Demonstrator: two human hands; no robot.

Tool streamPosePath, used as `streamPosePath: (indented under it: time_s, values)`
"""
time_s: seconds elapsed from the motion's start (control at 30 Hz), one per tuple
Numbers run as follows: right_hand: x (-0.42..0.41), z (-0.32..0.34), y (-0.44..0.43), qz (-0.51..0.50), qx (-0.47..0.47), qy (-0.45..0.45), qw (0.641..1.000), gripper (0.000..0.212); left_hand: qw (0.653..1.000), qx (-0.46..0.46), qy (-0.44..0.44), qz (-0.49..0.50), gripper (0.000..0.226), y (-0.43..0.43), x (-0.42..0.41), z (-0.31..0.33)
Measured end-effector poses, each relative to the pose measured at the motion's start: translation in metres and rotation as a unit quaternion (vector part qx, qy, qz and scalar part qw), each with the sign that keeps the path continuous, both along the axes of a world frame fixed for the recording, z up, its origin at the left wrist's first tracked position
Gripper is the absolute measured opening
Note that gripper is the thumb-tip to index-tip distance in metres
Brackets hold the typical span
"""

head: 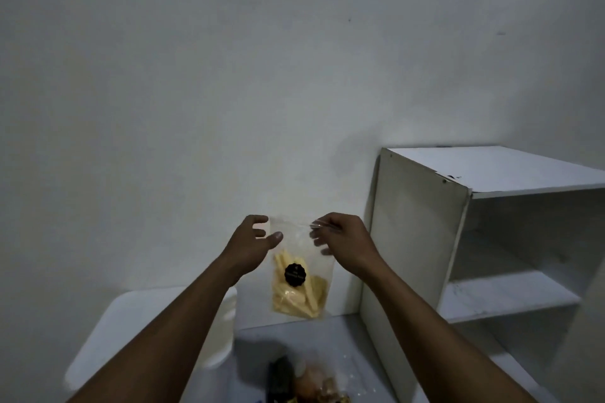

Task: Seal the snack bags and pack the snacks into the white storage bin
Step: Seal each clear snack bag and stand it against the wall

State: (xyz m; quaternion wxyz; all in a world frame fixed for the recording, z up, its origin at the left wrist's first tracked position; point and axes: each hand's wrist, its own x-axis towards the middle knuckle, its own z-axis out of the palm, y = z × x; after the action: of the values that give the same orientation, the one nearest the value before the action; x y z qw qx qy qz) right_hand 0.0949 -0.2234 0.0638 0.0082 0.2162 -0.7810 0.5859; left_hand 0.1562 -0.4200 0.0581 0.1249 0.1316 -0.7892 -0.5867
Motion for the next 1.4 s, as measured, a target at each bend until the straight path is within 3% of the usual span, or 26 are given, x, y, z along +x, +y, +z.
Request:
streamPosePath:
  time_s: [0.13, 0.33, 0.57, 0.7, 1.0, 1.4]
  values:
    - [-0.007, -0.015, 0.004, -0.001, -0.022, -0.028, 0.999, 0.014, 0.997, 0.068, -0.016, -0.019, 0.014, 0.003, 0.001, -0.032]
    - [-0.036, -0.067, 0.005, -0.049, -0.023, -0.072, 0.996, 0.015, 0.991, 0.109, -0.011, 0.072, 0.014, 0.007, -0.026, -0.080]
    - [-0.104, -0.152, -0.015, -0.030, -0.022, -0.173, 0.984, 0.004, 0.978, 0.085, -0.039, 0.187, 0.018, 0.001, -0.086, -0.160]
    - [-0.145, -0.208, -0.037, -0.019, -0.003, -0.202, 0.979, 0.013, 0.966, 0.054, -0.052, 0.248, 0.017, -0.002, -0.117, -0.211]
    - [-0.184, -0.305, -0.081, -0.021, 0.041, -0.197, 0.979, 0.009, 0.925, 0.096, -0.095, 0.357, 0.023, -0.019, -0.163, -0.307]
    - [-0.197, -0.323, -0.107, -0.059, 0.090, -0.129, 0.986, 0.019, 0.893, 0.075, -0.107, 0.430, 0.018, -0.033, -0.181, -0.326]
